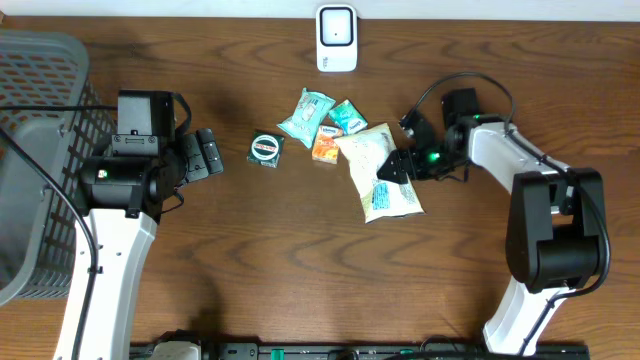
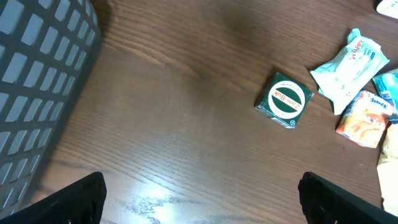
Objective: Scan the item barcode
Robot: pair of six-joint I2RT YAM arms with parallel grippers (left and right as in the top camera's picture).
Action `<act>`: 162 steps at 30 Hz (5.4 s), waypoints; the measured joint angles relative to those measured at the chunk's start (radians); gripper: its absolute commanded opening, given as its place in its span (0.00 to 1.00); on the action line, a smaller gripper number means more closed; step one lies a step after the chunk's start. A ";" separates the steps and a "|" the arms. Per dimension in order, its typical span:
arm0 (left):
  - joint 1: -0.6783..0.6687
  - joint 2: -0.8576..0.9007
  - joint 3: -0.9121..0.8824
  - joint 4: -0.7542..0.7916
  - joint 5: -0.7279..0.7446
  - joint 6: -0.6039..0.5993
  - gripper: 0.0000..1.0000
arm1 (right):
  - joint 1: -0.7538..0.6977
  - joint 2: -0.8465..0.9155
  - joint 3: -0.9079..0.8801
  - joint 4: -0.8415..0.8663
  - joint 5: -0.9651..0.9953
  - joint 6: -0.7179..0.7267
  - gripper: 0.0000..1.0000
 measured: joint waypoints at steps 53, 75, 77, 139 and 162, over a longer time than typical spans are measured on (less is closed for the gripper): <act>0.000 0.000 0.000 0.000 0.000 0.000 0.98 | 0.333 -0.419 0.045 0.288 0.621 0.065 0.64; 0.000 0.000 0.000 0.000 0.000 0.000 0.97 | 0.062 -0.319 -0.275 0.185 0.303 0.619 0.99; 0.000 0.000 0.000 0.000 0.000 0.000 0.98 | 0.036 -0.318 -0.328 0.263 0.255 0.706 0.99; 0.000 0.000 0.000 0.000 0.000 0.000 0.98 | 0.008 -0.525 -0.586 1.746 -0.272 0.731 0.01; 0.000 0.000 0.000 0.000 0.000 0.000 0.98 | 0.009 -0.523 -0.509 0.943 0.232 0.475 0.01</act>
